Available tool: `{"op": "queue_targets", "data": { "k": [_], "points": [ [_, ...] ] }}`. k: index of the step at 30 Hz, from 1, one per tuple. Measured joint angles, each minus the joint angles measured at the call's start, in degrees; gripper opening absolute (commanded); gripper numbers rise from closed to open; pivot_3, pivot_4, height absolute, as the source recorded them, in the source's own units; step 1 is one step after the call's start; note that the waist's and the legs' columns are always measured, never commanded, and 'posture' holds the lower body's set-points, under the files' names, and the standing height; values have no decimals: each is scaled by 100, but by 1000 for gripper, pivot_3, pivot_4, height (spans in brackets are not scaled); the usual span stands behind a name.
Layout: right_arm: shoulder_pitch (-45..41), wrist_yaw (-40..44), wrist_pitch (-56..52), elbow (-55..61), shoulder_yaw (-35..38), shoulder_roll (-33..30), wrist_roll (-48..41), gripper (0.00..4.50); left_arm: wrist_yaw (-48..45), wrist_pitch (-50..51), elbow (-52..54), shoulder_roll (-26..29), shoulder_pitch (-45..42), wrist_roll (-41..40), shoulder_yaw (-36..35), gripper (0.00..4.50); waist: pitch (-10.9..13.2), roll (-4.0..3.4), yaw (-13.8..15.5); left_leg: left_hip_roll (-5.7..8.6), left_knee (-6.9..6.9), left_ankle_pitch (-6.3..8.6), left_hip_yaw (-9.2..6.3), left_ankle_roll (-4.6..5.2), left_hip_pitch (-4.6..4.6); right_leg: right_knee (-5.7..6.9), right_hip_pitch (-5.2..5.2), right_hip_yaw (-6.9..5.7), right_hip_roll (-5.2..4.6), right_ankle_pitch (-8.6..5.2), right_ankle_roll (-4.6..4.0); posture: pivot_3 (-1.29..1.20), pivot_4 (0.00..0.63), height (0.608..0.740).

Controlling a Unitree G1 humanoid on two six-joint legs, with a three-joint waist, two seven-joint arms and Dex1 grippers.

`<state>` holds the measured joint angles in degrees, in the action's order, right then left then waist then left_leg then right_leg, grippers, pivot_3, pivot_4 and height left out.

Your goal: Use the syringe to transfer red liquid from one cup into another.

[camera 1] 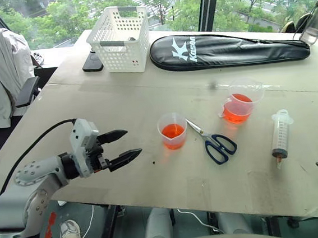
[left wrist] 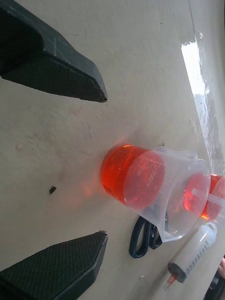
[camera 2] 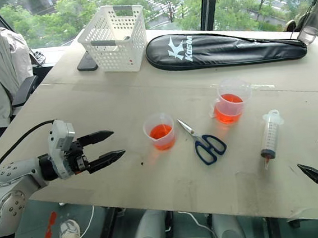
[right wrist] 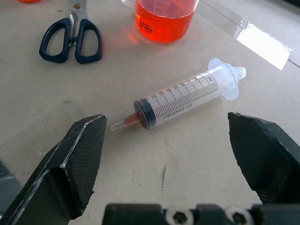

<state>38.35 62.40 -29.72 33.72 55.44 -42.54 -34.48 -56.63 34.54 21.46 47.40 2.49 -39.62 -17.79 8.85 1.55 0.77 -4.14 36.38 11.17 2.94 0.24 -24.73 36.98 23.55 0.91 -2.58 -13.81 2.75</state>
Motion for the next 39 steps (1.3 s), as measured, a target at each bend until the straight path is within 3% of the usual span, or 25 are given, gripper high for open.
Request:
{"op": "queue_targets", "data": {
  "k": [2,3,8,13,17,20,26,36,39],
  "points": [
    [0,0,0,0,0,0,0,4429,0,0,0,0,0,0,0,4500,0,0,1,0,0,0,0,0,0,0,0,0,0,0,0,0,150,724],
    [-476,-277,-147,38,-225,-59,-206,4429,287,105,31,-168,-181,-113,-22,4500,0,2,-7,-1,0,0,0,0,1,0,-1,0,1,1,-2,0,150,724],
    [-1239,-918,-550,530,-568,-106,-929,4429,1088,449,48,-577,-1030,-564,-119,4500,0,4,10,0,11,-2,-10,3,1,7,-15,-4,14,10,-13,0,150,724],
    [-2510,-2317,-1268,1184,-1203,-596,-2172,4429,1601,846,110,-723,-1662,-1283,-425,4500,1,6,-48,-1,10,-2,-4,3,3,8,-17,7,22,16,-19,0,150,724],
    [-3707,-3230,-2205,1455,-2623,-1729,-2892,4429,798,724,607,-356,-1026,-1365,-385,4500,3,14,-158,-4,3,-2,-5,2,2,7,-14,9,27,15,-24,0,150,724],
    [-4770,-3823,-2816,1270,-3913,-1777,-3235,4429,-203,604,928,61,-541,-1429,-233,4500,6,20,-134,-6,2,-2,-11,2,-2,6,-8,6,30,15,-27,0,150,724],
    [-5935,-4550,-3840,754,-5960,-1220,-2683,4429,-623,527,1114,198,-504,-1651,-261,4500,7,20,-77,-5,13,-2,-1,2,-11,6,1,12,22,15,-26,0,150,724],
    [-6336,-4909,-4420,-158,-7227,-65,-1422,4429,-711,171,1444,249,303,-1512,-512,4500,7,18,-142,-8,3,-2,2,3,-13,8,10,13,28,16,-26,0,150,724],
    [-6383,-4834,-4402,-204,-7393,-34,-1086,3581,-669,46,1508,227,518,-1408,-599,4500,5,20,-142,-8,6,-2,2,3,-9,10,8,13,28,16,-25,0,150,724]
  ]
}}
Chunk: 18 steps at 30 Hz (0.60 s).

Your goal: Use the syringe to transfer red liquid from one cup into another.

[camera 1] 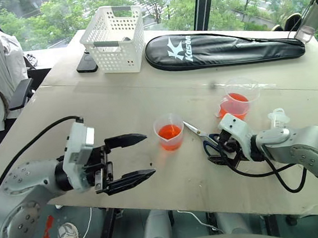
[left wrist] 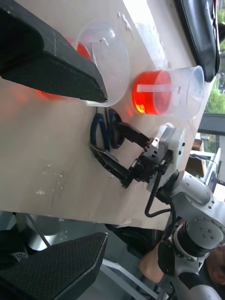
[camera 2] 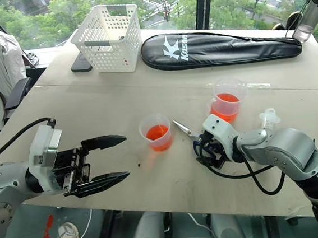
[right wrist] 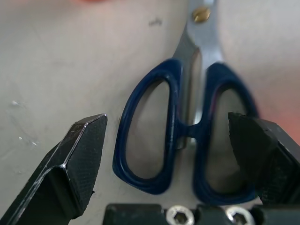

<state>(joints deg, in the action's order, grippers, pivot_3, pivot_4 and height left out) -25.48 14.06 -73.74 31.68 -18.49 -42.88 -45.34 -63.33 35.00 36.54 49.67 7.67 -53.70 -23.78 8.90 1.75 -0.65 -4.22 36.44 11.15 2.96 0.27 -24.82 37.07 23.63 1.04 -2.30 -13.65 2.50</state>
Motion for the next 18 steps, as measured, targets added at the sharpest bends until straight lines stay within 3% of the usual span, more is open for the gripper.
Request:
{"op": "queue_targets", "data": {
  "k": [1,3,13,18],
  "points": [
    [-16,51,16,-16,-72,-4,148,3045,2,-71,25,-30,80,60,-9,4500,0,-1,1,0,1,0,1,0,4,0,1,0,-1,0,0,0,150,724],
    [-35,169,75,-7,-160,-28,351,2477,13,-160,67,-72,197,133,-18,4500,-6,3,3,0,3,0,0,0,6,0,0,0,-1,0,0,0,150,724],
    [198,826,652,299,-398,-522,1046,2476,119,-402,108,-161,273,306,23,4500,-15,7,56,2,2,0,3,-1,1,-5,1,-3,-9,-1,0,0,150,724],
    [731,1341,527,719,236,-1146,869,2476,120,-481,63,-192,179,403,217,4500,-7,-2,142,2,2,1,9,0,0,-6,4,-4,-14,-1,1,0,150,724]
  ]
}}
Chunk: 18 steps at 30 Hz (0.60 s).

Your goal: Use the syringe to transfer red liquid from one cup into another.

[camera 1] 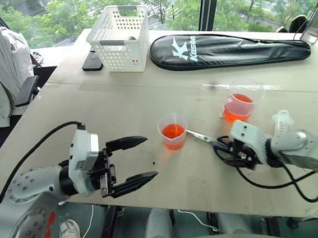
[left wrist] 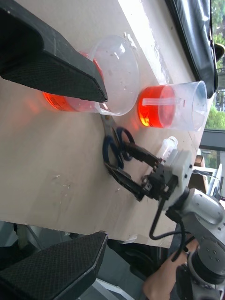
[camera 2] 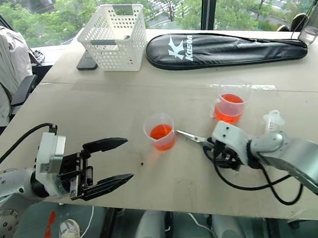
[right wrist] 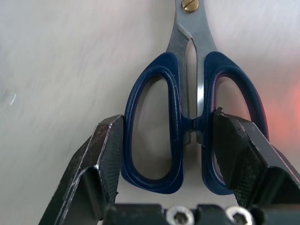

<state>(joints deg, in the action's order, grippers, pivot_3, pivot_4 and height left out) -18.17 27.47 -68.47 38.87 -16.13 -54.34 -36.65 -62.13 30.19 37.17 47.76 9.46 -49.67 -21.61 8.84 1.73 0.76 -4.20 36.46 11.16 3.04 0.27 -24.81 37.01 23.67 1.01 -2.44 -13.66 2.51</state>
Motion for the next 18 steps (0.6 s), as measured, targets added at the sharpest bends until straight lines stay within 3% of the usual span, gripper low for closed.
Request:
{"op": "queue_targets", "data": {
  "k": [8,12,14,18],
  "points": [
    [1559,1165,174,924,2551,-512,-1143,2475,-26,-84,-184,-3,-248,20,229,4500,4,-7,6,-1,-4,0,-1,0,-1,-2,-5,0,6,-3,5,0,150,724],
    [2773,1727,-5,1056,4580,-512,-1647,2475,-71,-93,-278,6,-328,22,289,4500,2,-3,25,1,-1,0,-9,0,2,-3,-14,-5,6,-5,10,0,150,724],
    [3594,1954,-104,1122,5658,-326,-1687,2475,-129,-102,-358,11,-441,31,378,4500,0,0,40,0,-1,0,-14,0,3,-5,-13,-10,7,-8,14,0,150,724],
    [4734,2000,14,826,6978,325,-1385,2475,-183,-104,-508,7,-747,34,553,4500,-2,-2,15,0,2,0,-14,-1,5,-5,-14,-8,8,-14,25,0,150,724]
  ]
}}
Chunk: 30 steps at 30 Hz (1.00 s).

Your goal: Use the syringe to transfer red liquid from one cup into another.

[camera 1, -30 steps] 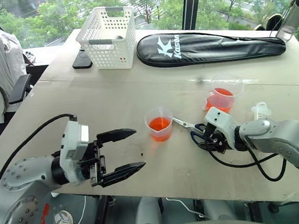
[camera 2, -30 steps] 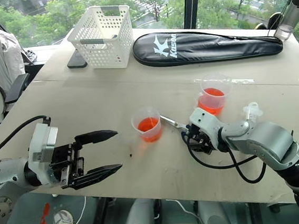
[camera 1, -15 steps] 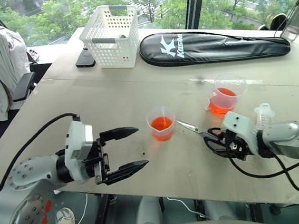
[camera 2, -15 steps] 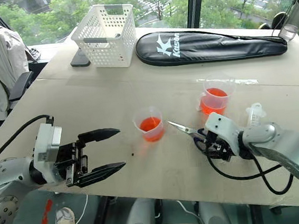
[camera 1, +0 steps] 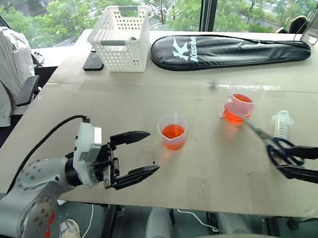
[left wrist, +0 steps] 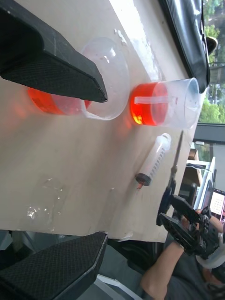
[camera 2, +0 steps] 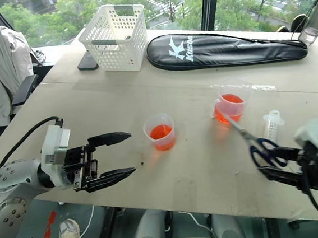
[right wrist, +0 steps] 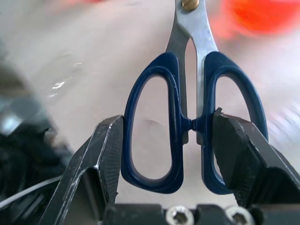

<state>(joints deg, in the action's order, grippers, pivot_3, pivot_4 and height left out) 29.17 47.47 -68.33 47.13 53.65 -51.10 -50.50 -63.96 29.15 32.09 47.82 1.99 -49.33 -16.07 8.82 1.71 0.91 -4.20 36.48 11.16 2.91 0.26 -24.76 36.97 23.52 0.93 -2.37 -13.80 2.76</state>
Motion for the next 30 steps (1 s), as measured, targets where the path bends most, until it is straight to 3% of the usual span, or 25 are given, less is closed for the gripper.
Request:
{"op": "queue_targets", "data": {
  "k": [4,8,14,16,19,21,25,28,30],
  "points": [
    [654,35,296,-445,285,171,553,2475,-88,-12,-146,-4,-238,61,200,4500,-1,-3,-28,-1,0,0,3,0,2,0,1,4,-1,0,1,0,150,724],
    [441,-512,154,-1285,286,-85,1186,2475,-141,-43,-273,-12,-509,104,332,4500,-2,-4,-55,1,0,0,12,0,3,0,4,15,-2,0,0,0,150,724],
    [-1064,-1637,-130,-2337,-1313,-547,2013,2475,-114,-57,-296,-97,-655,151,528,4500,2,-8,-128,1,-7,0,9,1,-2,0,5,17,5,2,-4,0,150,724],
    [-1149,-1681,-134,-2392,-1476,-552,2049,3277,-107,-57,-295,-102,-666,163,545,4500,5,-12,-131,1,-8,0,8,1,-5,0,7,16,6,5,-11,0,150,724],
    [-1789,-1760,-4,-2971,-2416,-621,2280,4475,-42,-53,-266,-107,-667,180,527,4500,6,-16,-128,2,-12,-1,5,1,-7,-1,6,19,12,9,-17,0,150,724],
    [-1899,-1736,79,-3225,-2622,-659,2376,4475,28,-43,-202,-107,-628,177,514,4500,7,-16,-107,3,-12,-1,3,1,-9,-1,6,18,12,8,-16,0,150,724],
    [-1802,-1459,110,-3163,-2466,-873,2403,4475,220,41,-90,-122,-526,54,411,4500,7,-19,-101,1,-11,-1,4,1,-6,0,5,19,13,2,-4,0,150,724],
    [-1907,-961,-380,-2489,-1563,-863,1820,4475,506,172,26,-186,-453,-192,271,4500,7,-19,-106,-3,-8,-1,0,1,0,2,2,18,20,0,2,0,150,724],
    [-2253,-887,-789,-2179,-1332,-791,1473,4475,575,205,77,-201,-455,-260,273,4500,4,-13,-132,-4,-5,-1,-5,1,4,3,-4,18,25,1,2,0,150,724]
  ]
}}
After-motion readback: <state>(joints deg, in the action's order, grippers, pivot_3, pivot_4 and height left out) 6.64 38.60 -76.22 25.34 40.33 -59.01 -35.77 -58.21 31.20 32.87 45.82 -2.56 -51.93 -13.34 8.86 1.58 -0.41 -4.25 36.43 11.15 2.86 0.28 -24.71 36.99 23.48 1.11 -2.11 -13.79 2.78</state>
